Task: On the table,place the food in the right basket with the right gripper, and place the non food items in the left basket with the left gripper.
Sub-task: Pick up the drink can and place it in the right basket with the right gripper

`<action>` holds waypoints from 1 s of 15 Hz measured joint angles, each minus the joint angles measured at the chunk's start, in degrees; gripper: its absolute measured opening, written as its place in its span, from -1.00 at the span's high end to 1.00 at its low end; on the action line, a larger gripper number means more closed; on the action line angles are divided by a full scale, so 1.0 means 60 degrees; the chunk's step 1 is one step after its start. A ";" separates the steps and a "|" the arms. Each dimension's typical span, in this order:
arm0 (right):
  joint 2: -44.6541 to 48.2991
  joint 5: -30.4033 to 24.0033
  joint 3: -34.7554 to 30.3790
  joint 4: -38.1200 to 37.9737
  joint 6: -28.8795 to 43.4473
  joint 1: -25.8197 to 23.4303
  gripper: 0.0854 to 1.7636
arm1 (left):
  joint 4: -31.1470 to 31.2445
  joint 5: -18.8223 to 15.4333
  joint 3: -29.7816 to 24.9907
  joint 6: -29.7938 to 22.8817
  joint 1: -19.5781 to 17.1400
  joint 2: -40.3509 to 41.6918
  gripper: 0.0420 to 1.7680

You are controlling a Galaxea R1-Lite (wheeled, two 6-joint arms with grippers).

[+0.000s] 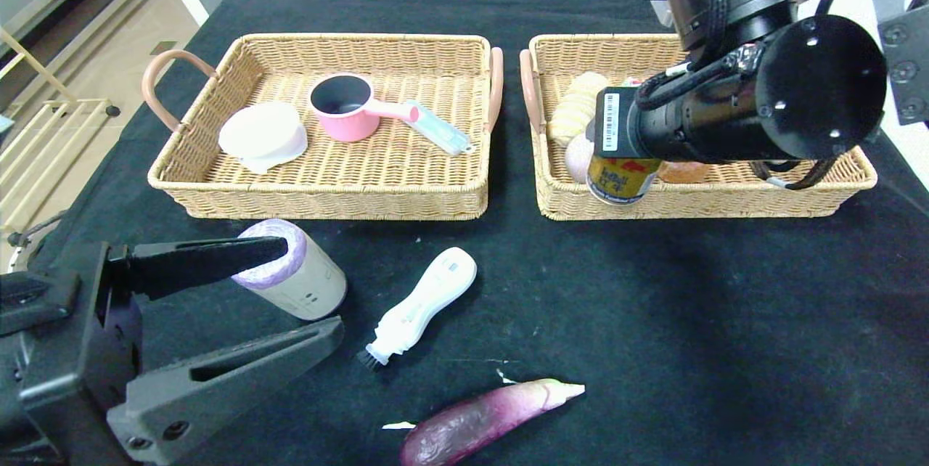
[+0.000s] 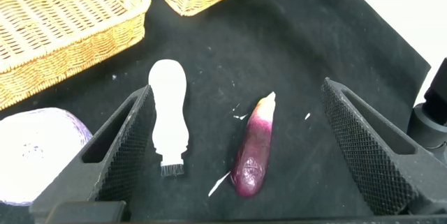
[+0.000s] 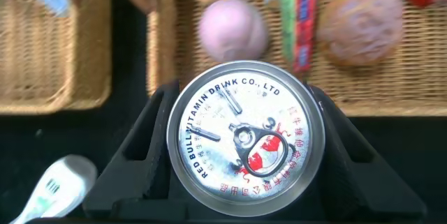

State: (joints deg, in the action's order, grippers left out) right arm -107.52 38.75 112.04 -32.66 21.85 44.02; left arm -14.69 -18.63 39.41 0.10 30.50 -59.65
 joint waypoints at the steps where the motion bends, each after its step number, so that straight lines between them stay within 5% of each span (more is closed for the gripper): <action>1: 0.0033 0.0004 0.0010 0.0008 -0.0018 -0.0250 -0.29 | -0.0004 0.0000 -0.0004 0.0000 0.0000 -0.0004 -0.94; 15: 0.0100 0.0000 -0.0069 0.1581 -0.0577 -0.2458 -0.29 | 0.0004 0.0000 -0.0022 0.0010 0.0006 -0.0077 -0.94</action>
State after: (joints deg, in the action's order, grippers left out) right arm -106.92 38.75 111.63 -23.17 18.38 29.27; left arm -14.67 -18.63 39.28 0.16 30.54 -60.11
